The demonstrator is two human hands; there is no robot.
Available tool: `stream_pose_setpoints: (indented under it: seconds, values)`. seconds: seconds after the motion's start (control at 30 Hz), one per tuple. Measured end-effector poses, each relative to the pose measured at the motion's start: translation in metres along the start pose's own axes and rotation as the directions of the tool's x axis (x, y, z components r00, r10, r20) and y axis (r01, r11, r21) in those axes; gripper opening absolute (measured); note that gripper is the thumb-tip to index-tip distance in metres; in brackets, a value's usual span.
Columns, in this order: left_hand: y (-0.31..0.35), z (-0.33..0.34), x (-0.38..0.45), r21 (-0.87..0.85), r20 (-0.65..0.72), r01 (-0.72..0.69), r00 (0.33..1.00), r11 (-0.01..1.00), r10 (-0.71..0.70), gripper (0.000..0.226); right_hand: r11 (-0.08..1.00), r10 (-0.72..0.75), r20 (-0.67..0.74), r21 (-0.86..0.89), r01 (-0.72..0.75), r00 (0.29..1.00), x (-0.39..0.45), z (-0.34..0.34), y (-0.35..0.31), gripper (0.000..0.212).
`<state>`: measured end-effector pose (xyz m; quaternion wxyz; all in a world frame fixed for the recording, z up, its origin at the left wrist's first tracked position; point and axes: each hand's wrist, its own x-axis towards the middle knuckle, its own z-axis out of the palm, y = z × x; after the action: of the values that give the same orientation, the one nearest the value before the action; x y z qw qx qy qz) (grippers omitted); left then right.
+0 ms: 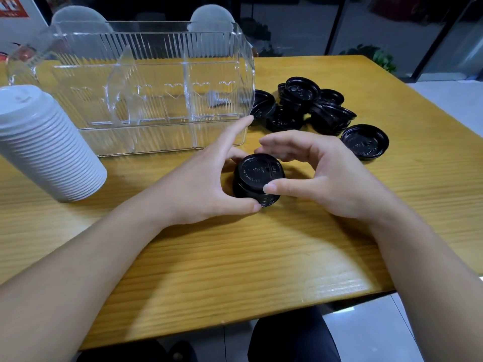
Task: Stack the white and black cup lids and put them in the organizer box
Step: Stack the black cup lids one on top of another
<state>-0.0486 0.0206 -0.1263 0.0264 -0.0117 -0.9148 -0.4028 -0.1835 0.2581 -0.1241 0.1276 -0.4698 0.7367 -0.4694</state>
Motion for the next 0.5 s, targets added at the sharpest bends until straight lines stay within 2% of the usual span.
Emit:
stream_pose_setpoints:
  seconds: [0.23,0.5]
  values:
    - [-0.0007,0.0035,0.0021,0.032,-0.012,0.019,1.0,0.999,-0.019,0.142,0.999,0.046,-0.012,-0.008,-0.046,0.999,-0.0012,0.0007,-0.0016,0.072]
    - [0.0002,0.0104,0.0028,0.118,-0.075,0.03,0.997,0.993,-0.021,0.128,0.985,0.056,-0.092,-0.16,-0.07,0.994,-0.0032,0.0098,-0.0087,0.071]
